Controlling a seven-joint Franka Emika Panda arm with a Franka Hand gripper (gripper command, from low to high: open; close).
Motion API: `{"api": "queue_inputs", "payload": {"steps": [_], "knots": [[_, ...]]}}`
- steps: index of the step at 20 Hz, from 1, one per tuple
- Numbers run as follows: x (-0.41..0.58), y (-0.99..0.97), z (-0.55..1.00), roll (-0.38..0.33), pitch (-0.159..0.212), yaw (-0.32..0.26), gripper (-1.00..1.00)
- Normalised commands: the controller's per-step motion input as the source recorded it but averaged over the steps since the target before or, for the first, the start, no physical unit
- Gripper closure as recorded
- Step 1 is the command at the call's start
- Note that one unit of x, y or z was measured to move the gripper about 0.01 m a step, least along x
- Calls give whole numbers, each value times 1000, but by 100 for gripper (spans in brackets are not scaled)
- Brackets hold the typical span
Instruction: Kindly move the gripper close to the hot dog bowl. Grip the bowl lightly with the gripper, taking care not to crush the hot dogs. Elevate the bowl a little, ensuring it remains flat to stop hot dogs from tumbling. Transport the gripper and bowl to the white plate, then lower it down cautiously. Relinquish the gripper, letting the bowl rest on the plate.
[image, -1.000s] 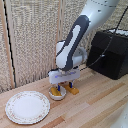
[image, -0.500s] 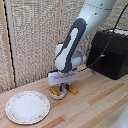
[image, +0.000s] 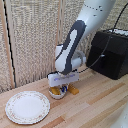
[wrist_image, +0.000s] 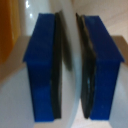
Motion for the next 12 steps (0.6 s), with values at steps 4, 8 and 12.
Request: {"api": "queue_inputs", "payload": {"steps": [4,8,12], "knots": [[107,-80,807,134,0,-26,100],[227,-71,756,154,0,0,100],[269,78,627,176,-12,-9,100]]}}
